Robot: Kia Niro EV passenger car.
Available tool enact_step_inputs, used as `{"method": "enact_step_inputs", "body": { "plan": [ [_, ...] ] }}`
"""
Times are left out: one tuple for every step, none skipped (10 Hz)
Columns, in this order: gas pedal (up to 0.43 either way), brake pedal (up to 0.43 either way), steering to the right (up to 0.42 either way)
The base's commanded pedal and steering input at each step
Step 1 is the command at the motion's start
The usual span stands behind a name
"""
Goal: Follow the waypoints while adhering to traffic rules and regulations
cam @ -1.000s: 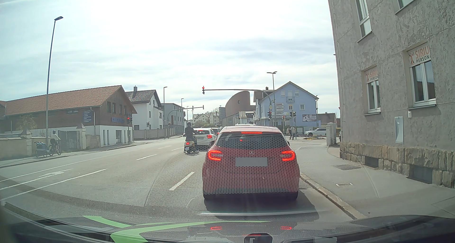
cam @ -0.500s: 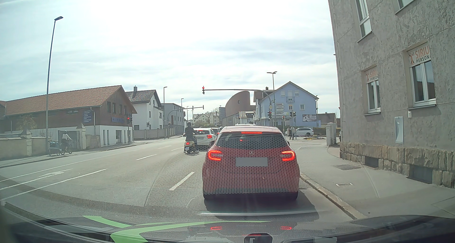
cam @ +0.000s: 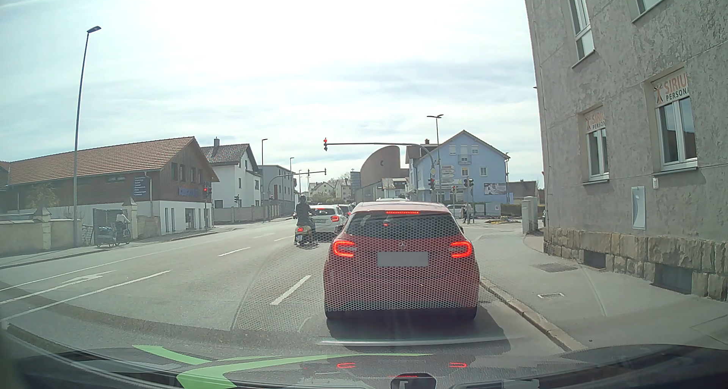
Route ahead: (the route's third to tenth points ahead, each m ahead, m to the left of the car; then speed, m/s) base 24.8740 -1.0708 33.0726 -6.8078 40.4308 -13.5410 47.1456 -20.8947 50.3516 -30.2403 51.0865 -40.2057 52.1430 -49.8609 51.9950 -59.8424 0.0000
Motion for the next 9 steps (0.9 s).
{"method": "enact_step_inputs", "body": {
  "plan": [
    [0.000, 0.262, 0.000],
    [0.000, 0.262, 0.000],
    [0.000, 0.262, 0.000],
    [0.000, 0.262, 0.000],
    [0.000, 0.268, 0.000],
    [0.000, 0.262, 0.000],
    [0.000, 0.262, 0.000],
    [0.000, 0.268, 0.000],
    [0.000, 0.262, 0.000]
  ]
}}
